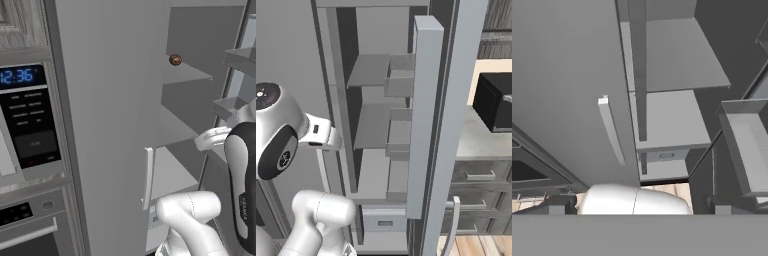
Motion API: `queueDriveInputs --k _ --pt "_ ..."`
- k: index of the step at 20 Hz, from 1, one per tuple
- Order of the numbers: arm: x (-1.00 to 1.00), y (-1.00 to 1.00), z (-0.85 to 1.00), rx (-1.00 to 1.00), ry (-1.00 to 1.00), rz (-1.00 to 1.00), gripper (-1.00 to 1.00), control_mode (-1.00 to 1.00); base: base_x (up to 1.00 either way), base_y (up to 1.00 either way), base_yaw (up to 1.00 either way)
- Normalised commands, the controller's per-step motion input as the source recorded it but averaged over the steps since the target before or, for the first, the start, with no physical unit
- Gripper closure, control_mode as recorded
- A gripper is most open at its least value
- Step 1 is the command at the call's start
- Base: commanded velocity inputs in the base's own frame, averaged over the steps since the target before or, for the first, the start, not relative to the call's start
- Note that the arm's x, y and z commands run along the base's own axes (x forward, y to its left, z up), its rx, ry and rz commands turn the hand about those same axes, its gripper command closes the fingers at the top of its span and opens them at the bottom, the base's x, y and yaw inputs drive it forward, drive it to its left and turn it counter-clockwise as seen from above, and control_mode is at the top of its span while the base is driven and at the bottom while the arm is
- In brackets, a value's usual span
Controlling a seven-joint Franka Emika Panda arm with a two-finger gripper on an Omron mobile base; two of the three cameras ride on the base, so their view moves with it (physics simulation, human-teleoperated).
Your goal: Take the tomato and potato out of the freezer and place them in the tupperware container on the counter. Then put the tupperware containing the vegetables back in the freezer.
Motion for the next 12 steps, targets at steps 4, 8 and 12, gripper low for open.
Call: queueDriveInputs --k 4,8,12 --pt "0.05 -0.12 0.54 0.03 -0.08 -0.09 -1.00 -1.00 0.00 0.00 0.00" --pt "0.28 -0.11 0.09 0.00 -0.09 -0.10 -1.00 -1.00 0.00 0.00 0.00" --pt "0.31 -0.01 0.00 0.00 0.00 -0.07 -1.00 -1.00 0.00 0.00 0.00"
